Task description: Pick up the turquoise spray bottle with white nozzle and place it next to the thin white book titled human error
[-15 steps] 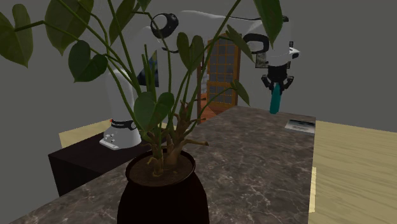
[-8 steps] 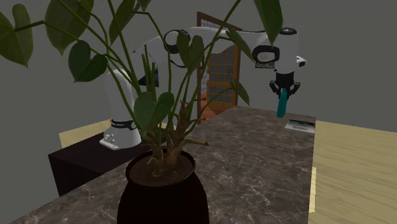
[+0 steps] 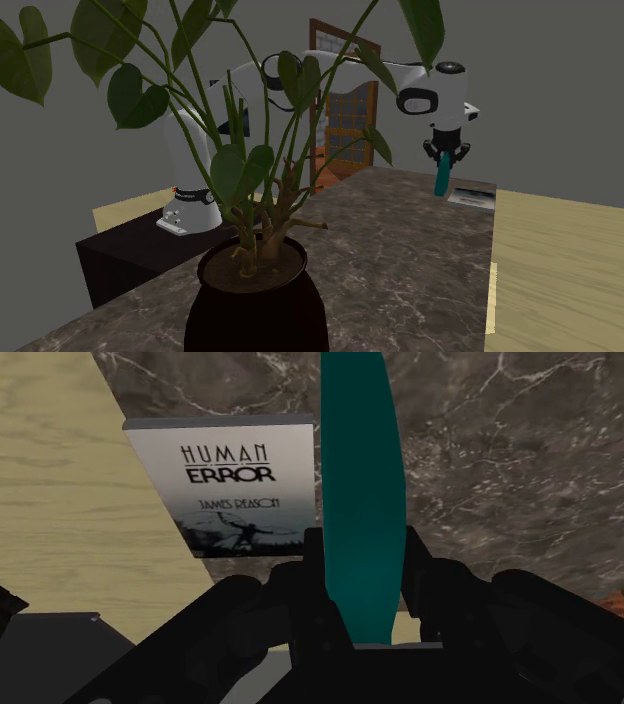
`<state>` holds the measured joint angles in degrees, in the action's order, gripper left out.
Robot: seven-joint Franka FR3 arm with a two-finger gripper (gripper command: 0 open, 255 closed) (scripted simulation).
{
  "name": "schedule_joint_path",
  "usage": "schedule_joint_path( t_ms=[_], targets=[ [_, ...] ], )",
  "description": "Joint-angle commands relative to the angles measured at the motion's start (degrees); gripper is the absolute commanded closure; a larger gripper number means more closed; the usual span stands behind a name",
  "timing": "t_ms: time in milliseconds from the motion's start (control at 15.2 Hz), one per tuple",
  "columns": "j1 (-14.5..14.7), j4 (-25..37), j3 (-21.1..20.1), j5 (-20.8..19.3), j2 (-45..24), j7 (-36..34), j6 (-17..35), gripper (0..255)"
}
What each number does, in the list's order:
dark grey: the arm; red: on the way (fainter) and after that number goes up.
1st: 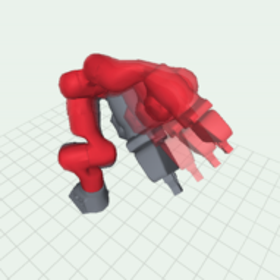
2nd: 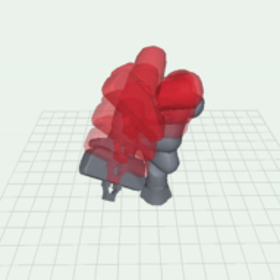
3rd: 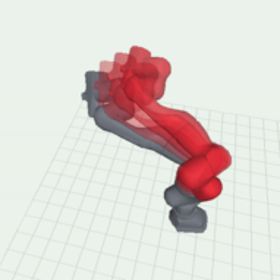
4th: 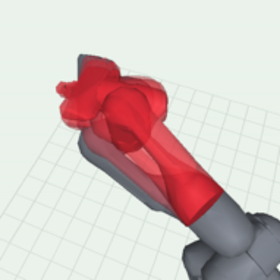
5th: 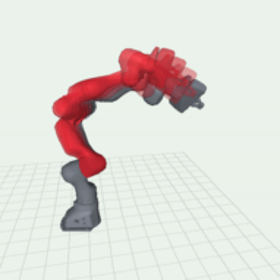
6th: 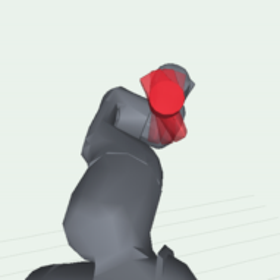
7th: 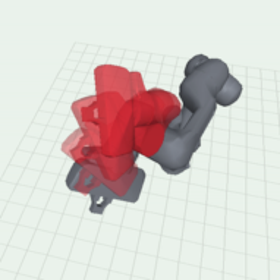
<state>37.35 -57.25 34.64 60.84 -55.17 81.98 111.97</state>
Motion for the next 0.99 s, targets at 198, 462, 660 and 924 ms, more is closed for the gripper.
schedule_joint_path(
  t_ms=[198,462,660,924],
  targets=[
    [0.1,-0.9,-0.7,0.9,-1.5,1.5,2.0,255],
    [0.1,-1.2,-1.0,1.3,-2.0,2.0,2.7,255],
    [0.1,-1.2,-1.0,1.3,-2.0,2.0,2.7,255],
    [0.1,-1.2,-1.0,1.3,-2.0,2.0,2.7,0]
  ],
)
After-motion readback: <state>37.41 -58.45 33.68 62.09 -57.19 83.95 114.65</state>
